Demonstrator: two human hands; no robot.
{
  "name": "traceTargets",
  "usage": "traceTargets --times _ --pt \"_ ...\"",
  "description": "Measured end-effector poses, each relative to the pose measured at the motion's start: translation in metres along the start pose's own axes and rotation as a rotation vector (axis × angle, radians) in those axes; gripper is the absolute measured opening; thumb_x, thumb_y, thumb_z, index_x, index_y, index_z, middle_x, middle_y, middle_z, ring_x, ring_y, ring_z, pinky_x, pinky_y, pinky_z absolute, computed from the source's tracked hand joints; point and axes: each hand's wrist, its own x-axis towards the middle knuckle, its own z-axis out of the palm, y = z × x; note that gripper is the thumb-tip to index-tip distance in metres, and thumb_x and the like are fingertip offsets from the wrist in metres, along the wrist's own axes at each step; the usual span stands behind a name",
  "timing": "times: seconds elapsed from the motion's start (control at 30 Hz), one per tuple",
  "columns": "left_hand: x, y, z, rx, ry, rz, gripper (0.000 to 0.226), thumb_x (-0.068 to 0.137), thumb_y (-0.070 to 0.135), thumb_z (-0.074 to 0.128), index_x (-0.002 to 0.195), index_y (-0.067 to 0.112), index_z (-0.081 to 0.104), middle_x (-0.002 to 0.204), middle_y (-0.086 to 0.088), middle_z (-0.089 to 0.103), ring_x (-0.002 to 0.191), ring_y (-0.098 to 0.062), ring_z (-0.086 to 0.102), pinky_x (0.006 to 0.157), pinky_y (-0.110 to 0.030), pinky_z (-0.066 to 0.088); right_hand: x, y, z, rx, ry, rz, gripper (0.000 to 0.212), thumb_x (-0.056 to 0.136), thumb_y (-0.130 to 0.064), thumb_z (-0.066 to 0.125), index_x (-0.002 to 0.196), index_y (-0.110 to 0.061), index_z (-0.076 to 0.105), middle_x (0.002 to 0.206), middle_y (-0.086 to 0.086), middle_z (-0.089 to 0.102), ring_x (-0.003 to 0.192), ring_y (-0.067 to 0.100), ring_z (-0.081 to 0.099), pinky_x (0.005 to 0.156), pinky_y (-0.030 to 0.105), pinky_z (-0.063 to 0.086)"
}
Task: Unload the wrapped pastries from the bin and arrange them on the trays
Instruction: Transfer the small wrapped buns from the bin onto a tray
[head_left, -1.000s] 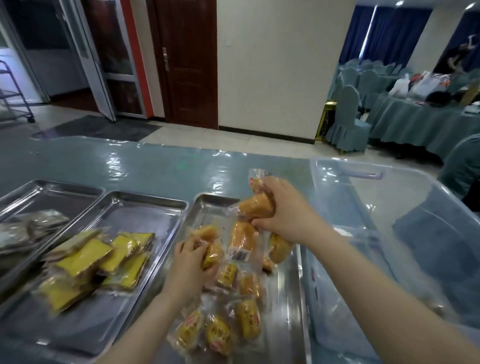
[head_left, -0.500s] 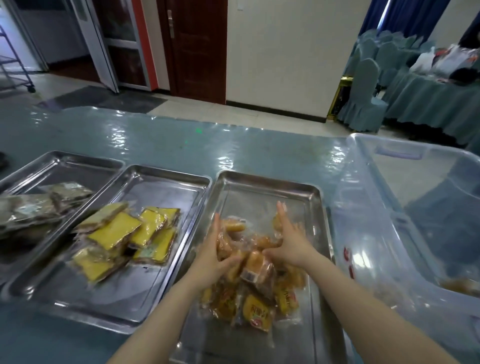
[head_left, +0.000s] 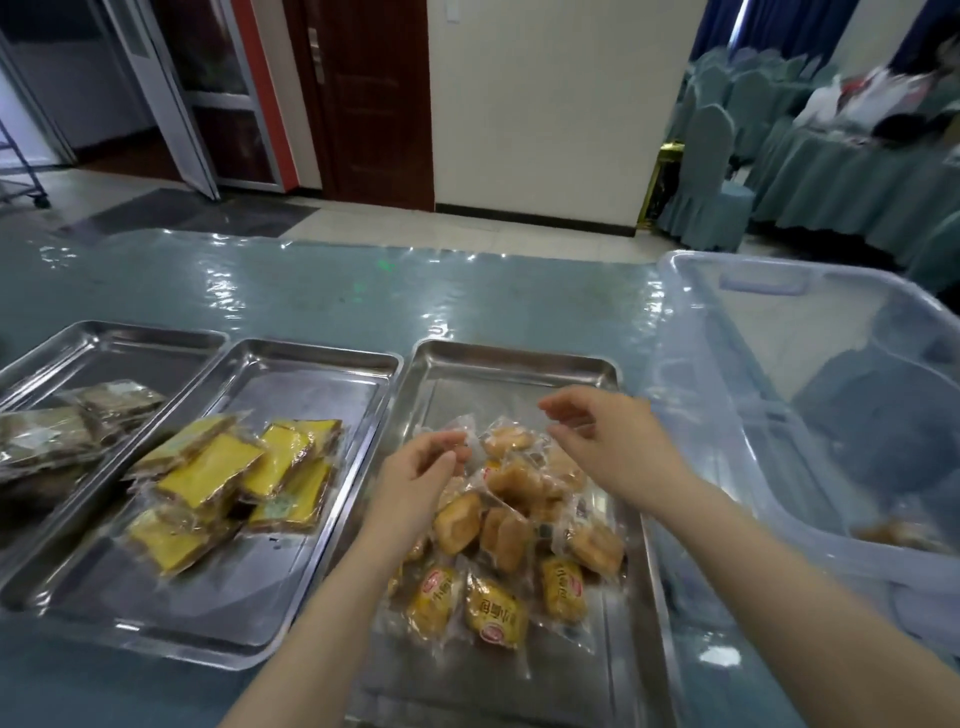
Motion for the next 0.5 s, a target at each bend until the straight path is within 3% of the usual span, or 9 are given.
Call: traceTargets --times 0.1,0.23,0.3,0.4,0.5 --pt "0.001 0.029 0.032 -0.049 -0.046 0.054 0.022 0.094 0.014 0.051 0.107 0.026 0.064 0.095 0.011 0.072 0.089 -0.004 0.066 0.075 -0.021 0.052 -0.022 0.004 -0.05 0.004 0.096 -0.034 0.017 0.086 -0.024 0.065 0.101 -0.031 0.068 0.083 -0.026 0.062 0.079 -0.006 0.06 0.074 0.007 0.043" --pt "-0.001 0.064 0.08 -0.081 -0.156 0.109 0.022 0.094 0.015 0.05 0.107 0.028 0.064 0.095 0.01 0.072 0.088 -0.01 0.068 0.076 -0.024 0.053 -0.049 0.037 -0.115 0.012 0.17 0.025 0.014 0.084 -0.021 0.066 0.089 -0.035 0.067 0.079 -0.022 0.066 0.079 -0.007 0.059 0.07 0.004 0.042" --pt "-0.001 0.079 0.105 -0.069 -0.213 0.144 0.023 0.094 0.015 0.05 0.107 0.029 0.063 0.094 0.013 0.071 0.087 -0.007 0.068 0.072 -0.019 0.053 -0.062 0.063 -0.139 -0.01 0.156 0.091 0.014 0.085 -0.021 0.066 0.09 -0.034 0.066 0.08 -0.02 0.066 0.078 -0.005 0.06 0.07 0.005 0.042" --pt "0.009 0.1 0.149 -0.05 -0.237 0.16 0.024 0.092 0.014 0.052 0.103 0.032 0.064 0.095 0.017 0.07 0.09 0.0 0.065 0.072 -0.015 0.05 -0.075 0.108 -0.165 -0.065 0.026 0.185 0.013 0.086 -0.02 0.065 0.095 -0.029 0.068 0.088 -0.013 0.069 0.084 0.004 0.063 0.075 0.011 0.045" --pt "0.03 0.121 0.205 0.105 -0.206 0.195 0.025 0.088 0.012 0.056 0.105 0.029 0.064 0.114 0.004 0.064 0.104 -0.007 0.057 0.083 -0.018 0.042 -0.08 0.153 -0.185 -0.147 -0.262 0.268 0.022 0.09 -0.019 0.059 0.11 -0.024 0.065 0.103 -0.007 0.068 0.096 0.009 0.063 0.088 0.021 0.046"
